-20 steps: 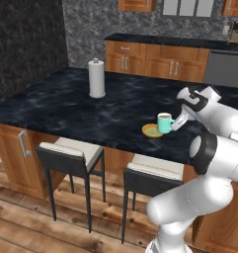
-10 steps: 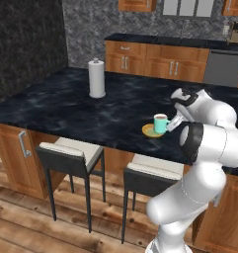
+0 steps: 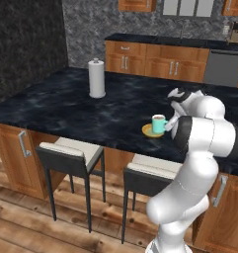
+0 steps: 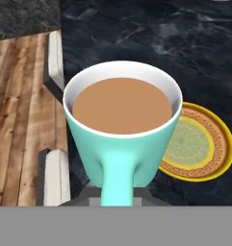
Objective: Pick the cup of tea, navigate to the dining table, and place it on the saucer.
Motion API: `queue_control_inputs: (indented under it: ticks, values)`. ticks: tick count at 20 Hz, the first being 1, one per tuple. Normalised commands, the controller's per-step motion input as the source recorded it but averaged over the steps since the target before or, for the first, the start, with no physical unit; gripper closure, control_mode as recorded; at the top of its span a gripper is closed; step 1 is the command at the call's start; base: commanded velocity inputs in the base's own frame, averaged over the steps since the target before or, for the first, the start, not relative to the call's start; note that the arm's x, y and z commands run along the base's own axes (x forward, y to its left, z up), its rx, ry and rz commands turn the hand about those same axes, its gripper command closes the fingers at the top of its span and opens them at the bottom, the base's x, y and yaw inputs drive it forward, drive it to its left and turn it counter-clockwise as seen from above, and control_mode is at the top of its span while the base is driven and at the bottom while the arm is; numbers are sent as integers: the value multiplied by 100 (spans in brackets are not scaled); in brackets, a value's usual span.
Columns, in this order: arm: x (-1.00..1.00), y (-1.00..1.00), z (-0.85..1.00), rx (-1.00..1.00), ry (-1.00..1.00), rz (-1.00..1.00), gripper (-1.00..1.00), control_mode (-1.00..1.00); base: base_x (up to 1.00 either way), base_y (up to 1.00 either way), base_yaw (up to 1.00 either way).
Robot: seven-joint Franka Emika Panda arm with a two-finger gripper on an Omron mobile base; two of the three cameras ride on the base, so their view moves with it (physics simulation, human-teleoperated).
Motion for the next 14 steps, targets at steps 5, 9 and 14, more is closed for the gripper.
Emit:
queue_control_inputs:
  ticks: [5,9,14]
  values:
    - [37,-5,-20,0,0,0,100,-100,0,0,0]
    - [43,0,-3,0,0,0,100,-100,0,0,0]
    - [38,0,-32,0,0,0,100,-100,0,0,0]
